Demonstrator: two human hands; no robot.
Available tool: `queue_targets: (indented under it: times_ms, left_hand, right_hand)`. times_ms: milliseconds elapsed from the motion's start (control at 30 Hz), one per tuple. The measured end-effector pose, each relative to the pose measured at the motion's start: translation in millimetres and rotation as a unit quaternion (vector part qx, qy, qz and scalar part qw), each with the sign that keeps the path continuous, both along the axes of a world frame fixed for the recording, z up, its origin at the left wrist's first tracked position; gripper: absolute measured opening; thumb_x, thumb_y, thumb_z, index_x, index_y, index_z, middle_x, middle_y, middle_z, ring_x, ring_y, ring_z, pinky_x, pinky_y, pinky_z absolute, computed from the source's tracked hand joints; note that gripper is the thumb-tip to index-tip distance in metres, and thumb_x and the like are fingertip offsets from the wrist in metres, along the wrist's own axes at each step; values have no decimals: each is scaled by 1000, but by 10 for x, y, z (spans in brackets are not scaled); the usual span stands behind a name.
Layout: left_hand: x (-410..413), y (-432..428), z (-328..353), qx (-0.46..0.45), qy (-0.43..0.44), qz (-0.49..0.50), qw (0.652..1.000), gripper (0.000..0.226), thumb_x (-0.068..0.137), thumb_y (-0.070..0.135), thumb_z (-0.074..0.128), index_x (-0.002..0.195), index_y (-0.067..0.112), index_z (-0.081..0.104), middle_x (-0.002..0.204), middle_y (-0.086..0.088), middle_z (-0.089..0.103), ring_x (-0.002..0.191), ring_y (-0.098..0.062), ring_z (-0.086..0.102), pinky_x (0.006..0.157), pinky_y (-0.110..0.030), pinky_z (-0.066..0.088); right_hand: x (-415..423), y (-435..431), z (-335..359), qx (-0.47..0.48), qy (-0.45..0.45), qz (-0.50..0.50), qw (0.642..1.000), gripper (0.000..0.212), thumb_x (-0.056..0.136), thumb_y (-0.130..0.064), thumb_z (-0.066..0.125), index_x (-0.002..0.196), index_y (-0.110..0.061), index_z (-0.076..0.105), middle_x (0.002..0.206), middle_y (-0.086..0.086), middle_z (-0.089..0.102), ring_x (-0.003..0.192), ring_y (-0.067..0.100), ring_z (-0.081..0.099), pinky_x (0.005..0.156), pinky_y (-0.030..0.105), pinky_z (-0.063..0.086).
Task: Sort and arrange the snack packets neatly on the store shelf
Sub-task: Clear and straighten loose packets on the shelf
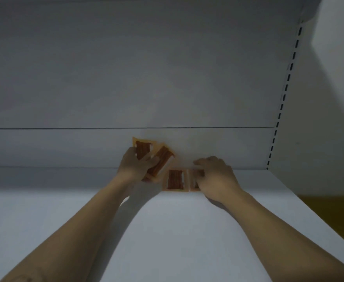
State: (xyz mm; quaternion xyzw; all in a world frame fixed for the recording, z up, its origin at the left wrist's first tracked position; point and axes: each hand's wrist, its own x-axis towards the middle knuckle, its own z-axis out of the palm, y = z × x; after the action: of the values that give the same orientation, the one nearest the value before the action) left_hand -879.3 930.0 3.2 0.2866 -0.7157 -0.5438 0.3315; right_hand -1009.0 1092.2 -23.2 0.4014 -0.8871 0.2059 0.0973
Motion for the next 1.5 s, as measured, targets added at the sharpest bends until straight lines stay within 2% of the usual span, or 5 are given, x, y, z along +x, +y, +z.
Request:
queue_targets:
  times_ms: [333,667,867,1300,1500]
  left_hand:
    - [95,155,183,-68,-75,-198,975,10,99,16,56,98,13,66,80,-13,71,63,-26,67,45,-29,49]
    - [33,-371,-197,-195,-305,46,931,46,92,36,62,122,5,45,125,-18,59,114,-35,56,81,-33,42]
    - [45,-326,-145,-208,-338,-44,917,27,89,46,64,102,24,55,104,4,58,111,-25,54,66,-23,37]
    - [36,-264,-143,-400,-481,-114,772,53,93,62,47,138,33,49,134,-8,50,131,-33,34,109,-42,31]
    - [87,-25,71,-232,-174,-120,949,34,100,47,47,118,25,65,116,3,69,105,-10,64,78,-20,48]
  right_hand:
    - [264,-196,20,-374,-398,84,834,2,90,-15,69,91,-13,69,86,7,76,80,29,74,71,47,61]
    - [139,-142,-37,-366,-337,51,866,5,89,-15,71,84,-17,69,77,1,74,72,23,72,59,35,56]
    - [109,-132,-31,-374,-312,53,872,10,88,-17,73,88,-22,65,79,2,70,67,20,67,54,26,46]
    - [138,-127,-71,-357,-338,69,868,11,86,-16,74,91,-22,66,84,6,73,78,28,72,70,42,59]
    - [184,-148,-34,-379,-404,87,828,11,89,-7,69,94,-17,68,70,-1,73,64,19,72,53,29,55]
